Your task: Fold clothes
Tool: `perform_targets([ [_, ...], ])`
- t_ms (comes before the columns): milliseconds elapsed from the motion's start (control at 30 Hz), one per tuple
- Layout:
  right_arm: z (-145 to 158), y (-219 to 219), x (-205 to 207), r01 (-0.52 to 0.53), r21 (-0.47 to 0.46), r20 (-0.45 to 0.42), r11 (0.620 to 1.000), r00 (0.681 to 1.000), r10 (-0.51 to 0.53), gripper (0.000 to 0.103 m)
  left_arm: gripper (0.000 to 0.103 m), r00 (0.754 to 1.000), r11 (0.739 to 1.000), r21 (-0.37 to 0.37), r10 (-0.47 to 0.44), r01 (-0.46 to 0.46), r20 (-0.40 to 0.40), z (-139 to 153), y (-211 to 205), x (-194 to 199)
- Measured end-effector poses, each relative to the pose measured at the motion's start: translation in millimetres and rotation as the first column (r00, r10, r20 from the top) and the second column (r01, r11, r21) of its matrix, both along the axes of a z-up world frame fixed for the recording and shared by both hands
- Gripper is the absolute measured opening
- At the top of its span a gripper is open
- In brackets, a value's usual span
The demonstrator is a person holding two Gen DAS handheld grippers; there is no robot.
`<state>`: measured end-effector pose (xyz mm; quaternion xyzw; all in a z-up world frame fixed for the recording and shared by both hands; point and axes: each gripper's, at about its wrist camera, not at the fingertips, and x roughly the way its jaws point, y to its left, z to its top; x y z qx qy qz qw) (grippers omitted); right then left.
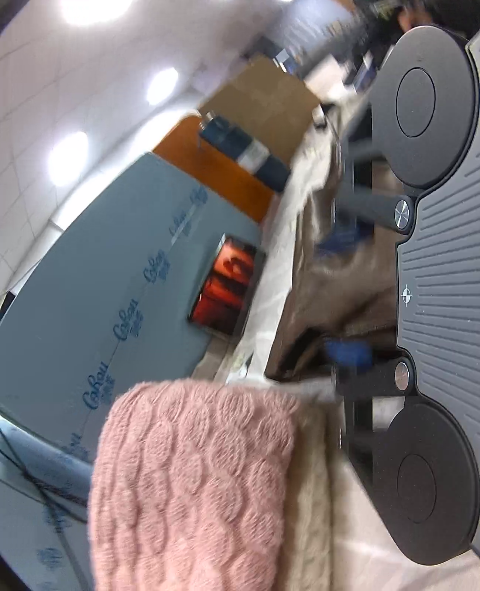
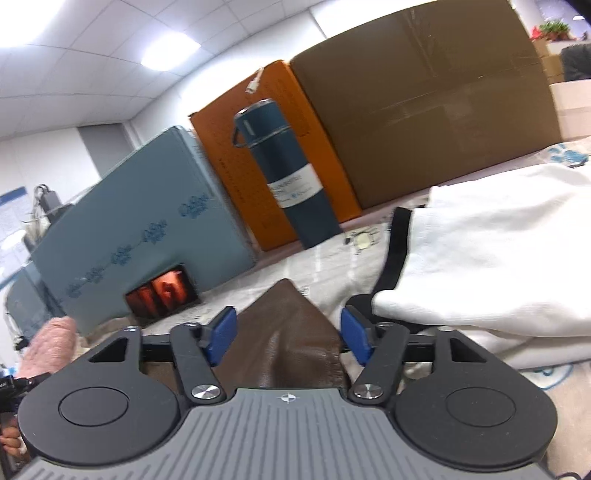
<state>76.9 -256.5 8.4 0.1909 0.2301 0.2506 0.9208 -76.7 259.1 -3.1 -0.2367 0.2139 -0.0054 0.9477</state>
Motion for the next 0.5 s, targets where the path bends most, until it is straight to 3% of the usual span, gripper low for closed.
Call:
perform_targets([
  [33, -1.3, -0.1, -0.6, 0.015, -0.007, 0.002, 1.000, 1.000, -0.015, 0.050, 0.012, 1.000, 0.999, 0.033, 0.018, -0.018, -0.009, -0.2, -2.2, 2.2],
  [133, -4.2, 0.7, -2.0, 0.027, -0.030, 0.009, 0.999, 1.000, -0.027, 0.046, 0.007, 1.000, 0.997, 0.079, 0.022, -0.023, 0.009, 0.6, -6.7, 4.3],
  [233, -5.1, 5.4, -3.5, 0.036, -0.073, 0.022, 0.997, 0.999, -0.034, 0.043, 0.005, 0.998, 0.992, 0.126, 0.016, -0.024, 0.060, 5.2, -12.2, 6.6],
  [500, -8.0, 10.3, -3.0, 0.045, -0.127, 0.012, 0.991, 0.999, -0.043, 0.043, 0.009, 0.997, 0.974, 0.220, 0.056, -0.044, -0.048, -2.6, -17.4, 26.7],
])
